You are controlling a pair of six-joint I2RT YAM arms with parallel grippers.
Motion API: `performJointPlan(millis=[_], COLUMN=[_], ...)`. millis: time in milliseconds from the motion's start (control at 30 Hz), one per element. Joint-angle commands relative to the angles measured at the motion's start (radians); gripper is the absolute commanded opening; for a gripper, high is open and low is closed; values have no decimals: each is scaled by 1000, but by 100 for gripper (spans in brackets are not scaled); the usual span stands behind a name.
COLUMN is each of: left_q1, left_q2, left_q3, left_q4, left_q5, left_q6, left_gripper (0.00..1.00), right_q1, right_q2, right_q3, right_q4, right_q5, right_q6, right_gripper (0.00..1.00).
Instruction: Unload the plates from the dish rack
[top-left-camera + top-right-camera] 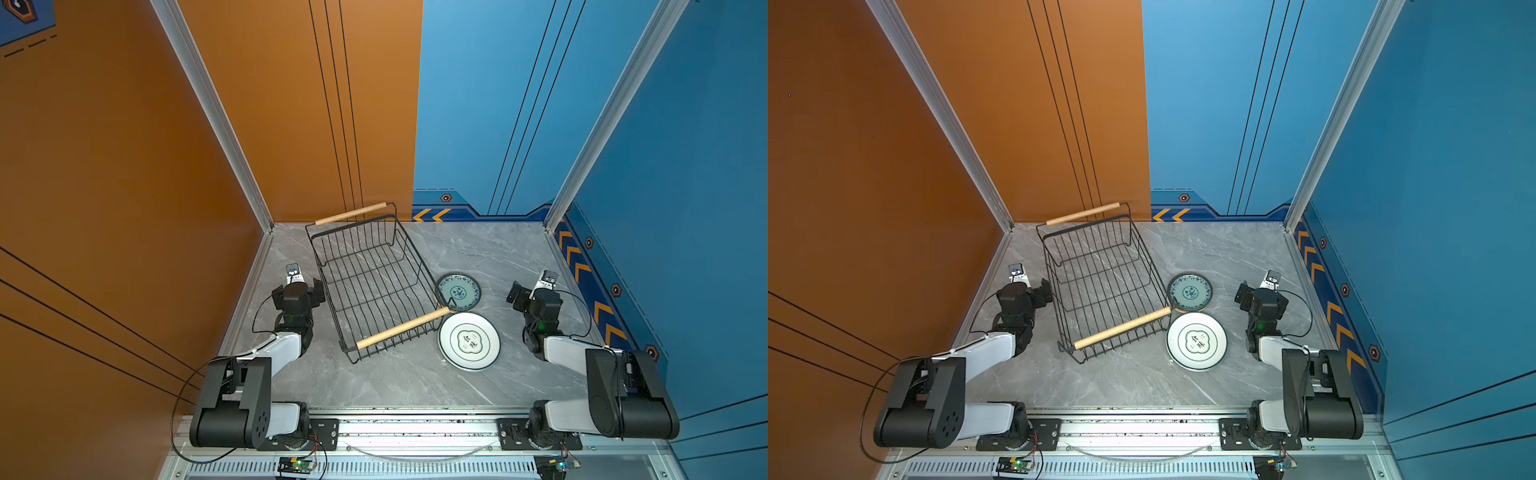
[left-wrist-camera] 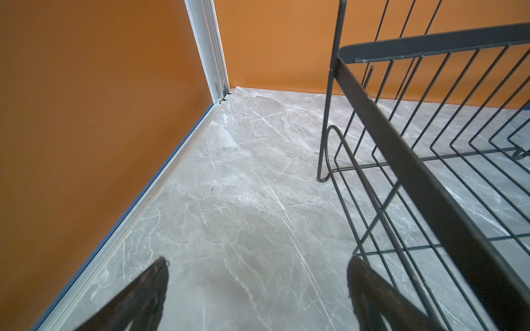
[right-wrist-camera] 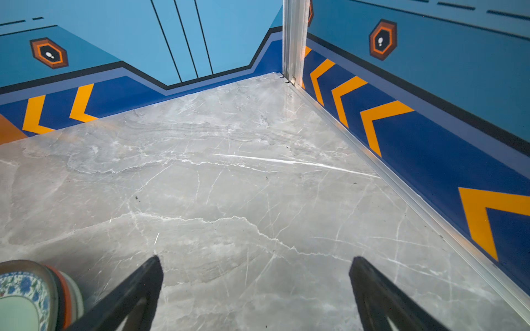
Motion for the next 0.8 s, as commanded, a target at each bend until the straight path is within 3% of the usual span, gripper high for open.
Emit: performJointPlan(millis=[0, 200, 333, 467, 767], left_q1=[-13, -25, -55, -97, -100], left_q2=[21, 124, 200, 237, 237], left_q3=[-63, -115, -131, -115, -117], left_q4=[129, 312, 423, 430, 436], left_q5=[54, 77, 38, 4, -1], left_q6=[26, 47, 73, 123, 122], left_gripper=[98, 98, 98, 98, 98], right_q1=[17, 43, 55, 59, 72], right_q2=[49, 137, 131, 139, 144], right_q3=[-25, -65, -65, -55, -8], right_q4=[135, 290, 278, 274, 192], right_q5=[-54, -188, -145, -95, -29], right_q6=[-50, -141, -136, -123, -113], right_gripper=[100, 100, 100, 100, 100])
